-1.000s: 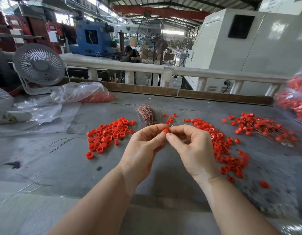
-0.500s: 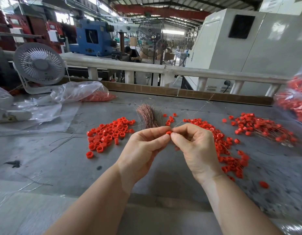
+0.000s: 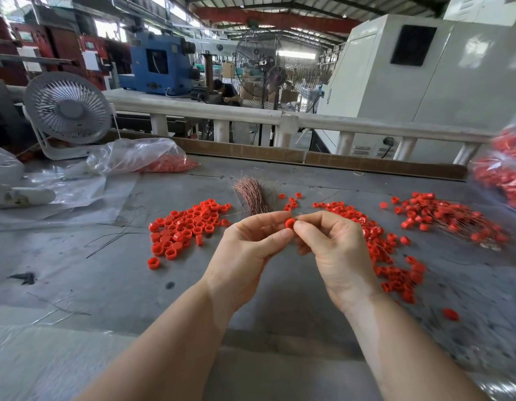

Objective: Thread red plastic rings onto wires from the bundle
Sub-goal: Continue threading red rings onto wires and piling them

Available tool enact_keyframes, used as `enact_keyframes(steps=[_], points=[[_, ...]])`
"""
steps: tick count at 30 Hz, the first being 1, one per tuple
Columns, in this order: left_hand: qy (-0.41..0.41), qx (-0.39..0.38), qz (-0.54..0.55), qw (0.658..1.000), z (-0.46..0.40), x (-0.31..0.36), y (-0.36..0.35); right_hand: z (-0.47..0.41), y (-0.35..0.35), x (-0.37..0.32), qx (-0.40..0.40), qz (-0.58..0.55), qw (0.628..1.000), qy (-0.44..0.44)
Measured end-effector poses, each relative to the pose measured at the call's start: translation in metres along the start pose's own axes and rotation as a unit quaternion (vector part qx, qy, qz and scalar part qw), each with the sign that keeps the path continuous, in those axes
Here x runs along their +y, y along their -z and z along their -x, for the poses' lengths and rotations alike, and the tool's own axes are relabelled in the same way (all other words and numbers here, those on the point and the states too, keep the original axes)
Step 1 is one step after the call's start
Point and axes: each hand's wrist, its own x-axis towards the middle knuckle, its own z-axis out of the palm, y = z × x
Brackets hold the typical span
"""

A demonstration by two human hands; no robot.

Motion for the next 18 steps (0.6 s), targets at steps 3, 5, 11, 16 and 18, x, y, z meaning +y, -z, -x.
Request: enact_keyframes(steps=[3,5,11,16,18], points=[[-0.023,0.015,-0.045,0.999,0.0007,0.0003,-0.0002,0.0006,-0.0006,0.0,-0.014,-0.006,1.0,-0.012],[-0.04,0.016,-0.078,0.996,0.0016,0.0009,-0.0007,0.0009,-0.0005,-0.0001,-0.018,-0.008,1.0,-0.013],[-0.084,0.021,-0.158,0.984,0.0041,0.0013,-0.0011,0.002,-0.0006,0.0014,-0.029,0.001,1.0,-0.01],[-0.094,0.03,-0.174,0.98,0.0042,0.0009,-0.0008,0.0017,-0.0019,0.0006,-0.027,0.016,0.999,0.005],[-0.098,0.033,-0.181,0.978,0.0037,0.0007,-0.0009,0.0016,-0.0019,0.0004,-0.021,0.029,0.999,0.018]])
